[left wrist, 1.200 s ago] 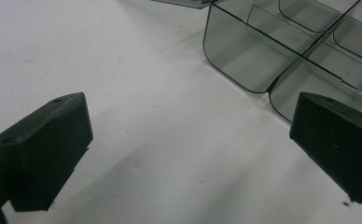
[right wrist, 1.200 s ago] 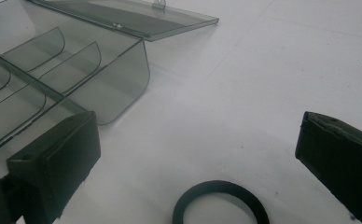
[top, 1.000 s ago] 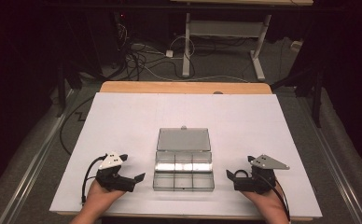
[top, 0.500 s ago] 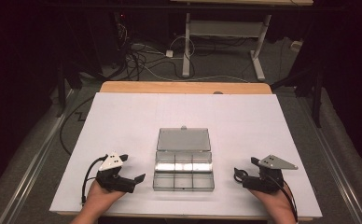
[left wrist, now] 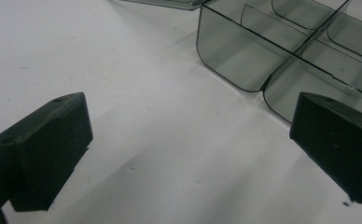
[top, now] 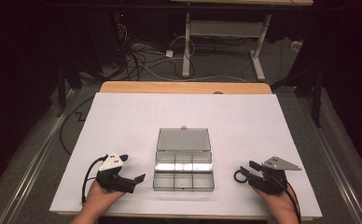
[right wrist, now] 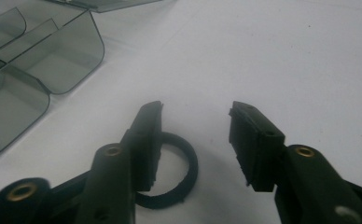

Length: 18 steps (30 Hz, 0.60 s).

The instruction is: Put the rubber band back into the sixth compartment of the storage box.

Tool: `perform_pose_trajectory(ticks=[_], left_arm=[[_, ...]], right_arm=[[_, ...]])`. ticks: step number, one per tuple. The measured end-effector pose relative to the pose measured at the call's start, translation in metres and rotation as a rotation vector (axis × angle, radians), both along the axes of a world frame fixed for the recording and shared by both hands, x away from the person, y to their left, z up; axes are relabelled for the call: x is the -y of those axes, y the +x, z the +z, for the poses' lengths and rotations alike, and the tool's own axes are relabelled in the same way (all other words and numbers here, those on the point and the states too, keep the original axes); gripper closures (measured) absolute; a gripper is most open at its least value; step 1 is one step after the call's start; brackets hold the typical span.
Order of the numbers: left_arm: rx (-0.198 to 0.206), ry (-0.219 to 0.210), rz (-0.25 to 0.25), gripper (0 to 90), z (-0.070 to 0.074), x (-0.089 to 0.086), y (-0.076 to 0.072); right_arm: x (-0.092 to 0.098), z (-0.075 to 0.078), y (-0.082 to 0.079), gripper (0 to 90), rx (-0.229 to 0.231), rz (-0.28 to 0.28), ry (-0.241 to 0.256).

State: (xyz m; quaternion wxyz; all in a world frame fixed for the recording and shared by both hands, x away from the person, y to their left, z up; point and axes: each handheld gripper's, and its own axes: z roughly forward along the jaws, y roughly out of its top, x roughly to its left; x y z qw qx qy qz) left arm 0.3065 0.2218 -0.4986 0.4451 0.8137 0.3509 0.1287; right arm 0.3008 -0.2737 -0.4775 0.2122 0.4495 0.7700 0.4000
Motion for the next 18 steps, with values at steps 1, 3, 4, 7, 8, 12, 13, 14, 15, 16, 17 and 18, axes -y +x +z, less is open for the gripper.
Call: perform_pose_trajectory(ticks=[1,3,4,7,8,12,13,14,15,16,17,18], left_arm=[[0.000,0.001,-0.001,0.0,0.0000,0.0000,0.0000],[0.002,0.001,-0.001,0.0,0.0000,0.0000,-0.0002],[0.002,0.002,-0.002,0.0,0.0000,0.0001,-0.0003],[0.002,0.003,-0.003,0.0,0.0000,0.0002,-0.0002],[0.002,0.002,-0.003,0.0,0.0000,0.0002,-0.0002],[0.003,0.005,-0.003,0.0,0.0000,0.0003,-0.0003],[0.004,0.005,-0.003,0.0,0.0000,0.0003,-0.0004],[0.004,0.005,-0.003,0.0,0.0000,0.0004,-0.0005],[0.004,0.005,-0.003,0.0,0.0000,0.0005,-0.0005],[0.004,0.005,-0.003,0.0,0.0000,0.0005,-0.0005],[0.004,0.005,-0.003,0.0,0.0000,0.0005,-0.0005],[0.004,0.005,-0.003,0.0,0.0000,0.0005,-0.0004]], right_arm=[[0.0004,-0.0006,0.0001,60.2,-0.005,0.000,0.000],[0.0014,-0.0016,0.0004,65.0,-0.020,0.000,-0.001],[0.0015,-0.0016,0.0003,66.6,-0.025,0.001,0.002],[0.0012,-0.0017,-0.0006,70.9,-0.035,0.009,-0.006],[0.0012,-0.0024,-0.0002,72.5,-0.033,0.018,-0.014],[0.0003,-0.0025,-0.0011,76.0,-0.044,0.022,-0.023],[-0.0002,-0.0027,-0.0010,77.0,-0.044,0.023,-0.027],[-0.0007,-0.0028,-0.0012,78.0,-0.044,0.026,-0.033],[-0.0013,-0.0028,-0.0015,78.7,-0.046,0.029,-0.038],[-0.0020,-0.0030,-0.0015,79.0,-0.047,0.032,-0.046],[-0.0023,-0.0030,-0.0015,79.8,-0.050,0.032,-0.051],[-0.0028,-0.0033,-0.0014,80.5,-0.052,0.031,-0.054]])
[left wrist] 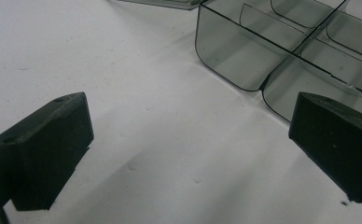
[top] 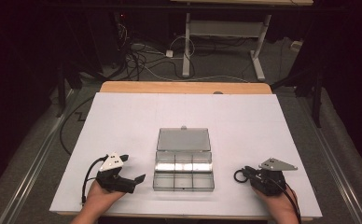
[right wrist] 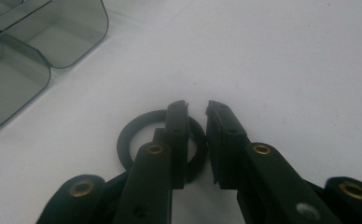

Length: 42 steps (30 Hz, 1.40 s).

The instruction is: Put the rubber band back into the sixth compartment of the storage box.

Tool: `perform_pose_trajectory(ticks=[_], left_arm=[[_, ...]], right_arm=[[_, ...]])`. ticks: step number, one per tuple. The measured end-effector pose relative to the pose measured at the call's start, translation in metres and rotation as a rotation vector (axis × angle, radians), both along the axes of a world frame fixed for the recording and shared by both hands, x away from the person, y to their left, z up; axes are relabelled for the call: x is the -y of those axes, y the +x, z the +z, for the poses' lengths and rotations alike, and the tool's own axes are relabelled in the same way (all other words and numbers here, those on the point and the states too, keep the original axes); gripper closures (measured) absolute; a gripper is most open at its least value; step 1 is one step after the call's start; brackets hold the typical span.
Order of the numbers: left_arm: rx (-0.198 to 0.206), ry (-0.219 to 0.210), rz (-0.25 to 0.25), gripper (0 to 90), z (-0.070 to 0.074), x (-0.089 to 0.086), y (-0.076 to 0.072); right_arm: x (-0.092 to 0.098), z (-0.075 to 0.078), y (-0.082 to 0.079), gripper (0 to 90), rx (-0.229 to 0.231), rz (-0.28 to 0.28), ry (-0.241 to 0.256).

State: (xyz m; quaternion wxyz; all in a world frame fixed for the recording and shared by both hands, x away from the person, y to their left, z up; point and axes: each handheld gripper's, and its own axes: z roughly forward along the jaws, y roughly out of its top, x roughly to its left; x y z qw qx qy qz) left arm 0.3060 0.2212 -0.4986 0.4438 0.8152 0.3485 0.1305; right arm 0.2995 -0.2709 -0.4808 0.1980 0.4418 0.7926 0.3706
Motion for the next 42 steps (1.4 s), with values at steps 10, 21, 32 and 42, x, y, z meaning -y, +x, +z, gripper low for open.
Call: perform_pose_trajectory(ticks=[10,21,32,42], left_arm=[[0.002,0.004,0.000,0.0,0.0000,0.0003,-0.0003],[0.004,0.008,-0.003,0.0,0.0000,0.0006,-0.0004],[0.003,0.010,-0.004,0.0,0.0000,0.0009,-0.0003],[0.003,0.012,-0.004,0.0,0.0000,0.0012,-0.0002]], right_arm=[[-0.0043,-0.0013,0.0002,84.2,-0.003,0.002,-0.044],[-0.0050,-0.0011,-0.0002,88.3,0.001,0.000,-0.052],[-0.0020,0.0001,-0.0004,88.4,0.008,-0.003,-0.023],[-0.0018,0.0010,-0.0002,88.4,0.024,-0.004,0.004]])
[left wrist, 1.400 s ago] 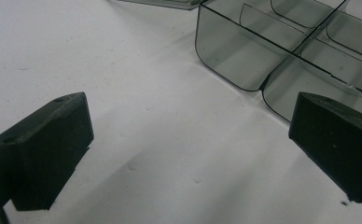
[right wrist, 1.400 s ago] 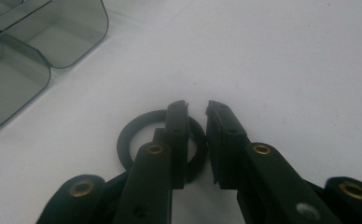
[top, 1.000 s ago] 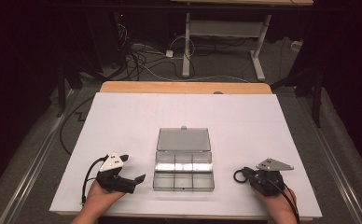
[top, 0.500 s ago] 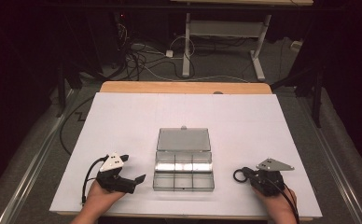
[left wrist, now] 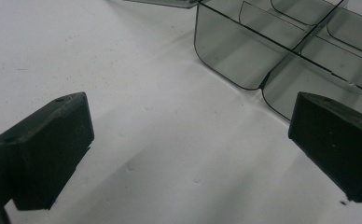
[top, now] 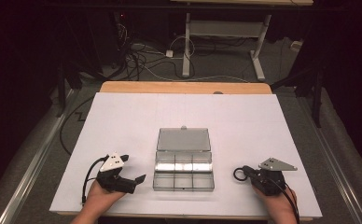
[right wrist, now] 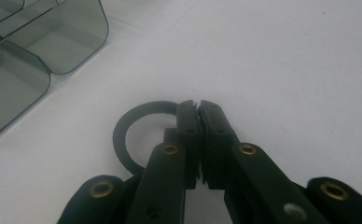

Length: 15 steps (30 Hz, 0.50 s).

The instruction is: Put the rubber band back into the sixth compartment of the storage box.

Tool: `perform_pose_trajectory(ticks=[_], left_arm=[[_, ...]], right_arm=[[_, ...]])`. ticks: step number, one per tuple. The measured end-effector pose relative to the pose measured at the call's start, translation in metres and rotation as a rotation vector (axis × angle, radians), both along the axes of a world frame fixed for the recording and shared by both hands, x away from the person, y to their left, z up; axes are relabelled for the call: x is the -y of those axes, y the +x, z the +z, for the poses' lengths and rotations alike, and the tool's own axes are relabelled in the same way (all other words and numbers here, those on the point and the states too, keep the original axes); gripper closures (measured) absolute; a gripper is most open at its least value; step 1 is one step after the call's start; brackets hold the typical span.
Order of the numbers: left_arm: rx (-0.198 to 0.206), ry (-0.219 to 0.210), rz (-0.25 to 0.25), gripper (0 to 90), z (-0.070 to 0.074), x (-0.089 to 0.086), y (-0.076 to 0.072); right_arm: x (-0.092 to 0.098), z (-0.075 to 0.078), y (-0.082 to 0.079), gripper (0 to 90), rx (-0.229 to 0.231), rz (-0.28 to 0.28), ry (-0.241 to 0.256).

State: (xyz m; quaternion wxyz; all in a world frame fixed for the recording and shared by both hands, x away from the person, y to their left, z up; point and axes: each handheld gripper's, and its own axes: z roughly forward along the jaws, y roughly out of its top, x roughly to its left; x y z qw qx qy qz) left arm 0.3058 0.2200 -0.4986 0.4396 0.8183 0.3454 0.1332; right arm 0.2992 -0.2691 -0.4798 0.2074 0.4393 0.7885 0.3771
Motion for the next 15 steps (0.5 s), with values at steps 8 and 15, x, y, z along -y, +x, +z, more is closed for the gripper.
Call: perform_pose_trajectory(ticks=[8,15], left_arm=[[-0.002,0.000,0.000,0.0,0.0000,0.0001,0.0002],[-0.002,0.001,-0.001,0.0,-0.0001,0.0004,0.0001]], right_arm=[[-0.0032,0.0001,0.0009,88.4,0.008,0.015,0.015],[-0.0078,-0.0001,0.0013,88.4,-0.001,0.026,0.032]])
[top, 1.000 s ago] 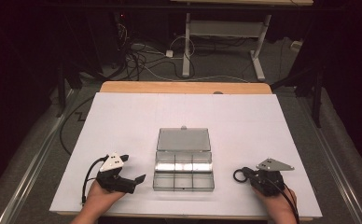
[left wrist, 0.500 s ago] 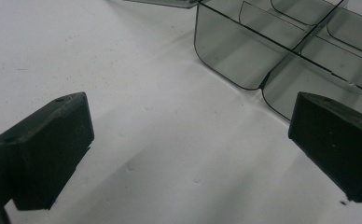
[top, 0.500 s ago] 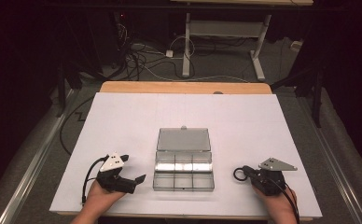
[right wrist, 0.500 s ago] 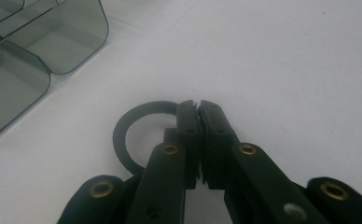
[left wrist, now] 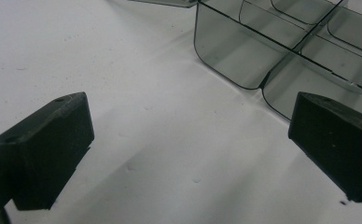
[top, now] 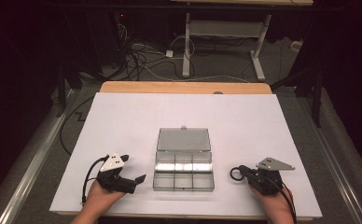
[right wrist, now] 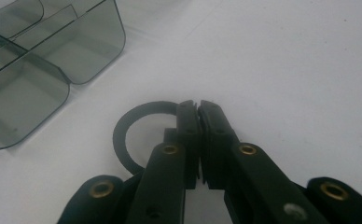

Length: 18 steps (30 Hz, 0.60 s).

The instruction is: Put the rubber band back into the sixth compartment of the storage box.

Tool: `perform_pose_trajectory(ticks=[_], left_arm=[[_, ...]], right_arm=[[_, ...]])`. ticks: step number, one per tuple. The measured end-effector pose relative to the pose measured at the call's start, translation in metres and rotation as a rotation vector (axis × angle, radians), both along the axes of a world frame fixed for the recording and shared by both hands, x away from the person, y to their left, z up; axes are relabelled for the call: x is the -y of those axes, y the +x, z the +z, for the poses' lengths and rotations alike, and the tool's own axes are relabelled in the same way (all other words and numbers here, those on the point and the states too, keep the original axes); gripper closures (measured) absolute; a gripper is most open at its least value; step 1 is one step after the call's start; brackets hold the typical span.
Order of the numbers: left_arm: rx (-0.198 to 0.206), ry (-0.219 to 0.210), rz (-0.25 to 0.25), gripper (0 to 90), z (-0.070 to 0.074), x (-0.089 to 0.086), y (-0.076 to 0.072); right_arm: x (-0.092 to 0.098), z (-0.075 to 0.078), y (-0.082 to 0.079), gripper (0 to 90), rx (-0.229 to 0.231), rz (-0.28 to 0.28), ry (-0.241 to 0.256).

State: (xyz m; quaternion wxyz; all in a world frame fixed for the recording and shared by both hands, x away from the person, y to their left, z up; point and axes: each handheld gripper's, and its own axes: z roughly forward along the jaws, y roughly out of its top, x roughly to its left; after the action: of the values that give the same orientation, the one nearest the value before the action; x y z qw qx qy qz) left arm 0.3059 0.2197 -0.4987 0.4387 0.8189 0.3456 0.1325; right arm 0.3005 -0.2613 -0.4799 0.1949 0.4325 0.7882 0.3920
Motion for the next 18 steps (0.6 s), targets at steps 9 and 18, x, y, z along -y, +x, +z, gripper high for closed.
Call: perform_pose_trajectory(ticks=[9,18], left_arm=[[0.000,0.001,-0.001,0.0,0.000,0.000,0.000],[0.000,0.003,-0.002,0.0,0.000,0.000,0.000]], right_arm=[[-0.007,-0.001,0.001,88.4,-0.004,0.023,0.000],[-0.012,-0.001,0.001,88.3,-0.006,0.043,-0.007]])
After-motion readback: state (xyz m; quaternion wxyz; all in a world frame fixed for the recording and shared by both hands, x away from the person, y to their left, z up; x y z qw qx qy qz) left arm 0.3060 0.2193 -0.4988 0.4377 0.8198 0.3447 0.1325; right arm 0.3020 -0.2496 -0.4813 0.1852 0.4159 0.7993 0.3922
